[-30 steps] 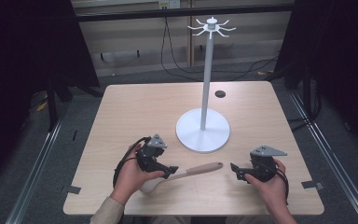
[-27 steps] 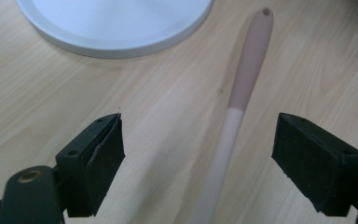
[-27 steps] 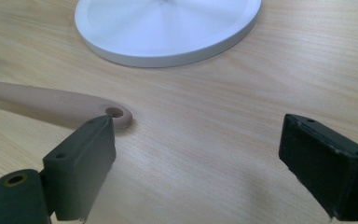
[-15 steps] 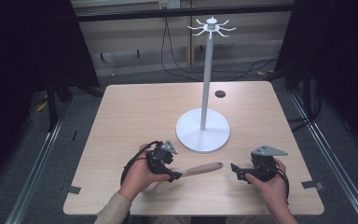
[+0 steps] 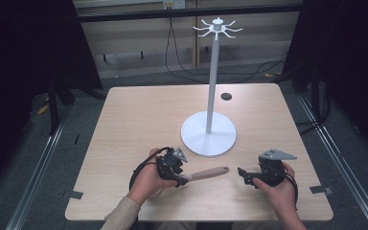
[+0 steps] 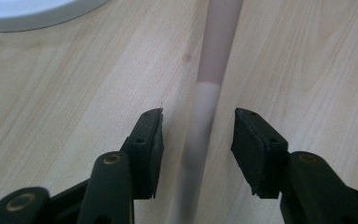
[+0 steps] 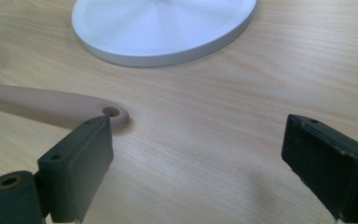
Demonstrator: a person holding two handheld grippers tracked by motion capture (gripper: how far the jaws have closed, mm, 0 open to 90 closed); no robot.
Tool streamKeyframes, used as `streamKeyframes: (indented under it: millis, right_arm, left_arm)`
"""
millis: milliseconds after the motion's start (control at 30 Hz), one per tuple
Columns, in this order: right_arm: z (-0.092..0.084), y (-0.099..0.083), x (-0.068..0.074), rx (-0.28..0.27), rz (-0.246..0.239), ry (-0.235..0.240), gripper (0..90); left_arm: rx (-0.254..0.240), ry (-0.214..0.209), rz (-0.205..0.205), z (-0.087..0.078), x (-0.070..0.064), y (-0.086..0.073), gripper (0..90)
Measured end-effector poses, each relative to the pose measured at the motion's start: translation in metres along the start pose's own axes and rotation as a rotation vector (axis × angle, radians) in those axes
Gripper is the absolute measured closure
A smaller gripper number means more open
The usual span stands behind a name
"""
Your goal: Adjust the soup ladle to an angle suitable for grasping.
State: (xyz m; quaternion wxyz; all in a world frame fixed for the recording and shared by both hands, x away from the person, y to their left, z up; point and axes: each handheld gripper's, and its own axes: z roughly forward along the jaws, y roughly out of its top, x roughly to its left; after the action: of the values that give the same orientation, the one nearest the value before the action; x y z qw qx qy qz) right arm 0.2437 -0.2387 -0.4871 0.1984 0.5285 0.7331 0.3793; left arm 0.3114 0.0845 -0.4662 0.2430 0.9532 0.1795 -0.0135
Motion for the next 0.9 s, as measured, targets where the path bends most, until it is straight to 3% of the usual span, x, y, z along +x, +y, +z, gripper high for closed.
streamKeyframes:
  millis: [167,433,467,533,633,700,733,767,800,833,867,900]
  right_arm:
    - [0.001,0.0,0.001,0.002,-0.003,0.001,8.6]
    - [0.001,0.0,0.0,0.001,0.001,-0.002,8.7]
    - [0.001,0.0,0.0,0.002,0.001,-0.002,8.6]
    - [0.001,0.0,0.0,0.002,-0.001,0.0,8.6]
    - [0.001,0.0,0.0,0.001,-0.001,0.001,8.7]
    - [0.001,0.0,0.001,0.002,-0.001,0.001,8.7]
    - [0.001,0.0,0.001,0.002,-0.003,0.001,8.7]
    - [0.001,0.0,0.001,0.001,-0.005,0.002,8.7]
    - [0.001,0.0,0.001,0.0,-0.004,0.003,8.7]
    - [0.001,0.001,0.001,-0.002,-0.004,0.002,8.7]
    - [0.001,0.001,0.001,-0.003,-0.001,0.003,8.7]
    - [0.001,0.001,0.001,-0.004,0.0,0.003,8.7]
  left_arm:
    - [0.042,-0.001,0.027,0.005,0.0,0.003,58.1]
    - [0.056,0.001,0.04,0.011,-0.002,0.006,64.0]
    - [0.08,0.001,0.065,0.01,-0.001,0.007,67.9]
    - [0.077,0.008,0.056,0.011,-0.004,0.008,74.7]
    - [0.124,0.012,0.133,0.01,-0.004,0.011,76.3]
    - [0.138,0.021,0.143,0.009,-0.005,0.013,77.3]
    - [0.137,0.028,0.117,0.009,-0.005,0.012,78.1]
    - [0.137,0.023,0.059,0.008,-0.004,0.013,78.9]
    - [0.11,0.007,0.039,0.006,-0.003,0.012,78.9]
    - [0.069,0.004,0.036,0.004,-0.003,0.01,78.9]
    - [0.068,0.007,0.048,0.0,-0.001,0.009,78.9]
    - [0.052,0.015,0.027,-0.002,-0.002,0.009,78.9]
